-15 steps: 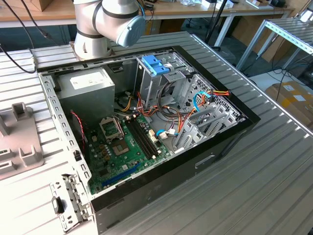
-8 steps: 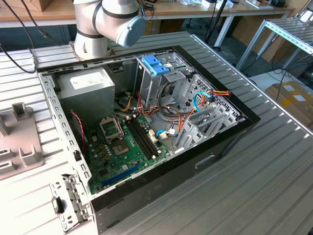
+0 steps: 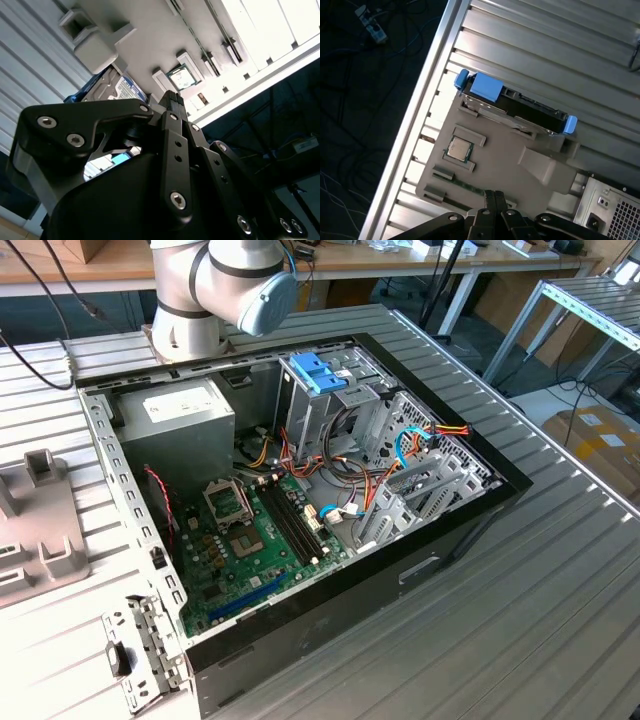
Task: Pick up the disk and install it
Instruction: 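Pick up the disk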
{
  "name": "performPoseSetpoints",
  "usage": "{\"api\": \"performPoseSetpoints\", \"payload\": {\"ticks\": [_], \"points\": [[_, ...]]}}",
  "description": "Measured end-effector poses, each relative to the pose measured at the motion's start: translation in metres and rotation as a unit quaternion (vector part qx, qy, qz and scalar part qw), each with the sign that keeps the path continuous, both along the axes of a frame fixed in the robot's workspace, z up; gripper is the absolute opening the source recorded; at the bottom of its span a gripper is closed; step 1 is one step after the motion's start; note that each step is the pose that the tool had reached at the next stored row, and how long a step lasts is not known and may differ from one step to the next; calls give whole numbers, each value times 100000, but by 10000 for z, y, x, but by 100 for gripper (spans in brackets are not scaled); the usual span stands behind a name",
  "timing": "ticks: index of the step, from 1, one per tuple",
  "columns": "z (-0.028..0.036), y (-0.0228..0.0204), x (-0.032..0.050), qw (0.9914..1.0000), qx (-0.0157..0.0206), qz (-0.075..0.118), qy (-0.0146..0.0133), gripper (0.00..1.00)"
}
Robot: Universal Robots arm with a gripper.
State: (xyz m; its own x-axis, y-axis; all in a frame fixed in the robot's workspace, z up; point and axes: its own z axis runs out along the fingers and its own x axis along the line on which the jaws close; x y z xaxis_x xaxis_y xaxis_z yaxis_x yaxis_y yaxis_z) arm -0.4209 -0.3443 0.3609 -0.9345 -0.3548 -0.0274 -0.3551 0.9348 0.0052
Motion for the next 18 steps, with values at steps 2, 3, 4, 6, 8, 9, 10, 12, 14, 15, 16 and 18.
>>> {"api": "performPoseSetpoints", "payload": {"ticks": [2,3,4,6,8,9,10,12,14,15,16,18], "points": [[0,0,0,99998,3,633,-3,11],[0,0,0,99992,1,1250,-2,11],[0,0,0,99989,0,1506,0,11],[0,0,0,99972,0,2361,0,11],[0,0,0,99955,1,3006,1,11],[0,0,0,99930,2,3734,-1,11],[0,0,0,99918,2,4059,0,11],[0,0,0,99888,2,4734,-2,11],[0,0,0,99857,0,5353,3,11],[0,0,0,99842,1,5616,-1,11],[0,0,0,99815,-1,6076,1,11],[0,0,0,99764,-1,6861,0,11]]}}
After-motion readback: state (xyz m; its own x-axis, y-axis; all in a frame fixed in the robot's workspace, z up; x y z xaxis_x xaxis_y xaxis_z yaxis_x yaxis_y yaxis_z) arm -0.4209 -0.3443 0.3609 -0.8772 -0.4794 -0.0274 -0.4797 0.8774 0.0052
